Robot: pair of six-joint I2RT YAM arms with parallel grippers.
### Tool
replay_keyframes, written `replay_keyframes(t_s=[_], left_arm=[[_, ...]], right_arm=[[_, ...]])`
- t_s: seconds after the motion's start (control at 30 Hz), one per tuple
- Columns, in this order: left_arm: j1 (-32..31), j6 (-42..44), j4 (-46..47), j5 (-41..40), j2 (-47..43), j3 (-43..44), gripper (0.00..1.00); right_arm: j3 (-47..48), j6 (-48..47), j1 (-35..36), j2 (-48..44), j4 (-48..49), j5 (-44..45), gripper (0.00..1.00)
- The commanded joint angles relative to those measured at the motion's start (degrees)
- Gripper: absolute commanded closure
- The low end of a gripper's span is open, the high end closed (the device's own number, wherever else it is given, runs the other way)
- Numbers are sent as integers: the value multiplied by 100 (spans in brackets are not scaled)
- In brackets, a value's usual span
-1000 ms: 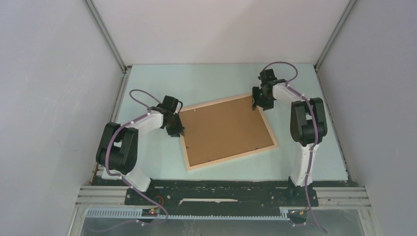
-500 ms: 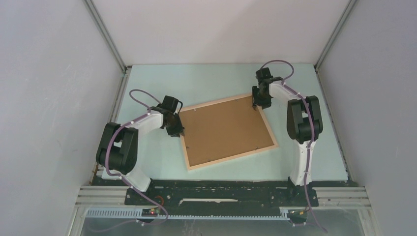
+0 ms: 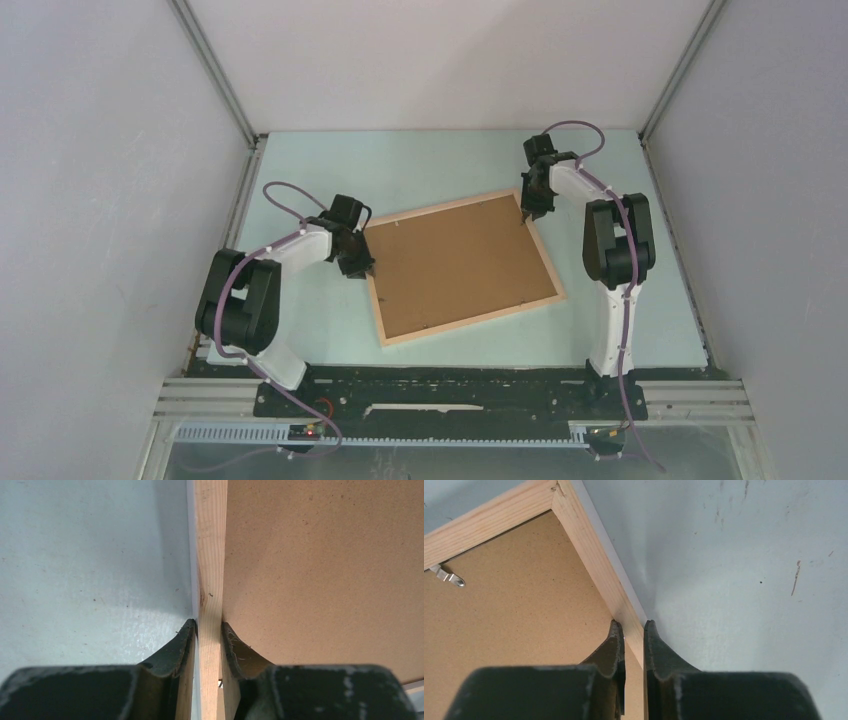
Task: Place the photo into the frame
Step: Install the photo frame at the center of the board.
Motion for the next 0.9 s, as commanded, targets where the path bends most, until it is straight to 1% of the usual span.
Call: replay_keyframes(t_s=[0.0,0.07,0.13,0.17,0.27,0.33,0.43,0.57,0.67,0.7,0.77,0.8,0.87], left_arm=[[-21,4,282,131,19,-65,93],[-29,4,282,130,8,-65,93],[-23,0,282,122,-2,-67,93],[-21,4,276,122,-2,-65,93],[-21,4,274,129,-16,-60,93],[-25,16,282,130,-32,-64,94],[-26,43,277,105,-76,-58,93],[-17,94,226,43,-141,-18,91],[-14,156,139,-19,-143,85,88],[-18,211,101,-19,-174,129,80],[-6,319,89,-122,-413,119,58],[-12,370,95,-245,-621,86,50],[-18,487,83,-557,-1122,20,37]], right_arm=[[85,1130,9,117,-56,-292,95],[115,1311,18,99,-32,-405,100],[103,1393,18,-4,77,-656,100],[115,1393,23,-44,96,-727,97],[213,1264,27,-208,52,-843,82],[230,1157,30,-356,5,-826,67],[189,979,27,-610,-77,-774,51],[-135,653,36,-1020,-99,-715,36],[-636,511,34,-1441,-67,-659,31],[-864,442,63,-1602,-2,-670,30],[-1333,308,187,-2044,115,-642,23],[-1577,200,258,-2283,171,-600,20],[-1991,114,396,-2751,202,-523,17]])
